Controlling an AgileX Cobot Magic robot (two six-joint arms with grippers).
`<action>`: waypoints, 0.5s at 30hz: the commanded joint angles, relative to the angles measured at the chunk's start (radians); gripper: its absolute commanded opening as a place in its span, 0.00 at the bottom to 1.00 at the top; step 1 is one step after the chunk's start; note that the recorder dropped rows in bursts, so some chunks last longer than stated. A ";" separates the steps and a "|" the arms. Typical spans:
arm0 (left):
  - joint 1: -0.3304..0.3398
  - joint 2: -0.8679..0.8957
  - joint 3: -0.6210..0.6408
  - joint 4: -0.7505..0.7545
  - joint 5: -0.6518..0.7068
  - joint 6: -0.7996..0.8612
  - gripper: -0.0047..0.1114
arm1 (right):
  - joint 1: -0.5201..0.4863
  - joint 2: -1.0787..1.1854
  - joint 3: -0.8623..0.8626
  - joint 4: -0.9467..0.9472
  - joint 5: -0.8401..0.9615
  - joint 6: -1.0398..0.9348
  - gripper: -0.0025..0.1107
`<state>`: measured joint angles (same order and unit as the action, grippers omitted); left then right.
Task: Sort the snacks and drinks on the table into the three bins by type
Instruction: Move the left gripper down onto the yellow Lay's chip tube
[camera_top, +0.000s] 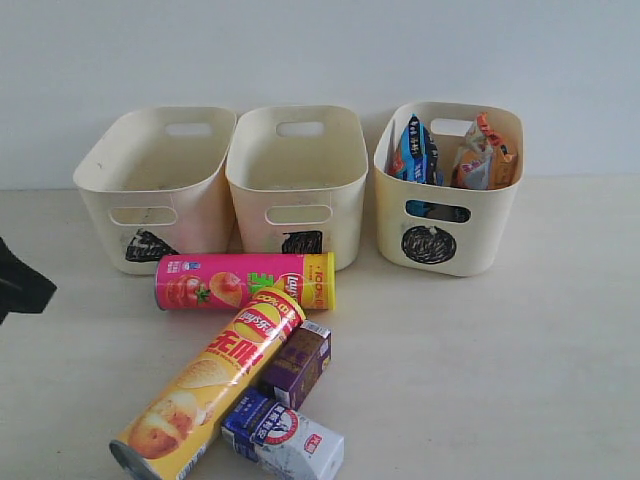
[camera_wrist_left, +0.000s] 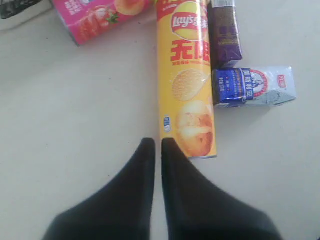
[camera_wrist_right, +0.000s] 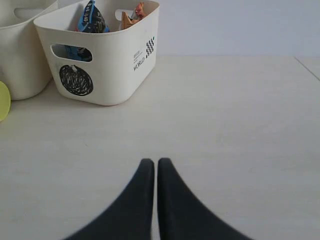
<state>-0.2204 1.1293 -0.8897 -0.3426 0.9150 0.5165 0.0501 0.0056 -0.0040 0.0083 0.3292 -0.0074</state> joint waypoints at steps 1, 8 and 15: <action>-0.073 0.032 -0.007 -0.006 0.006 0.008 0.08 | 0.000 -0.006 0.004 0.001 -0.007 0.002 0.02; -0.192 0.179 -0.007 0.012 0.008 0.019 0.11 | 0.000 -0.006 0.004 0.001 -0.007 0.002 0.02; -0.210 0.274 -0.007 0.003 -0.010 0.016 0.37 | 0.000 -0.006 0.004 0.001 -0.007 0.002 0.02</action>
<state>-0.4222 1.3792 -0.8897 -0.3365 0.9174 0.5331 0.0501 0.0056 -0.0040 0.0083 0.3292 -0.0074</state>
